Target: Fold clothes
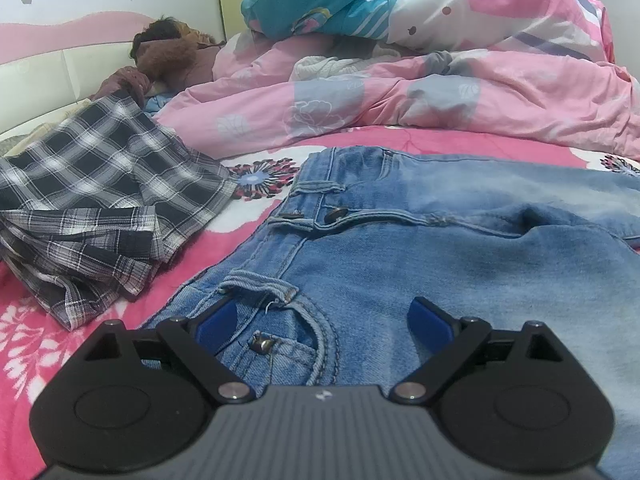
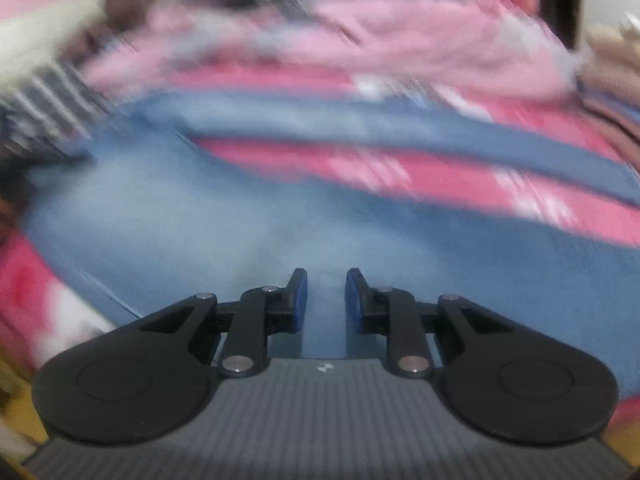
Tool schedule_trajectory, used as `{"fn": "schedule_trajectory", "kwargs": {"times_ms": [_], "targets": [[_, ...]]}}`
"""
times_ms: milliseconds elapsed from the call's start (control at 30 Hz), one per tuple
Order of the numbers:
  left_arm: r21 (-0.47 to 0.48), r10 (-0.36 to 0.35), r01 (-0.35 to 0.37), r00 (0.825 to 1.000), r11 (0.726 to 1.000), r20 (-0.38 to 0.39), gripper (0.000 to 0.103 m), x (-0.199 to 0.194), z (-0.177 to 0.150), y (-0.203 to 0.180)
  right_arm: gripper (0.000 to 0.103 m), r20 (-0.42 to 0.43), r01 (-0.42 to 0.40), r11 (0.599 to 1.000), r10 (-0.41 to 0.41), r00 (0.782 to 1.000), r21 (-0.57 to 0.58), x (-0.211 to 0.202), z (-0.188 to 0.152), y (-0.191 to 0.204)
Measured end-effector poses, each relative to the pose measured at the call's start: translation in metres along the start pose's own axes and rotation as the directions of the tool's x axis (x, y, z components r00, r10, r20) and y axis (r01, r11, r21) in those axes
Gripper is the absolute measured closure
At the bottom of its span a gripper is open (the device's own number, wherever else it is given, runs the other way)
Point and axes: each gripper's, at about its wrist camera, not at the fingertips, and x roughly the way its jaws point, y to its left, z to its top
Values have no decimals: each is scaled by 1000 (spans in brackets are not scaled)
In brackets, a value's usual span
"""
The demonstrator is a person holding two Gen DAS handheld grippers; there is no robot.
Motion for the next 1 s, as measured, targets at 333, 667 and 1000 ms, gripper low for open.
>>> {"fn": "schedule_trajectory", "kwargs": {"times_ms": [333, 667, 1000], "targets": [[4, 5, -5, 1000, 1000, -1, 8, 0, 0, -1, 80, 12, 177, 963, -184, 983, 203, -35, -8, -94], [6, 8, -8, 1000, 1000, 0, 8, 1, 0, -1, 82, 39, 129, 975, -138, 990, 181, 0, 0, -162], [7, 9, -9, 1000, 1000, -1, 8, 1, 0, -1, 79, 90, 309, 845, -382, 920, 437, -40, -24, -272]]}}
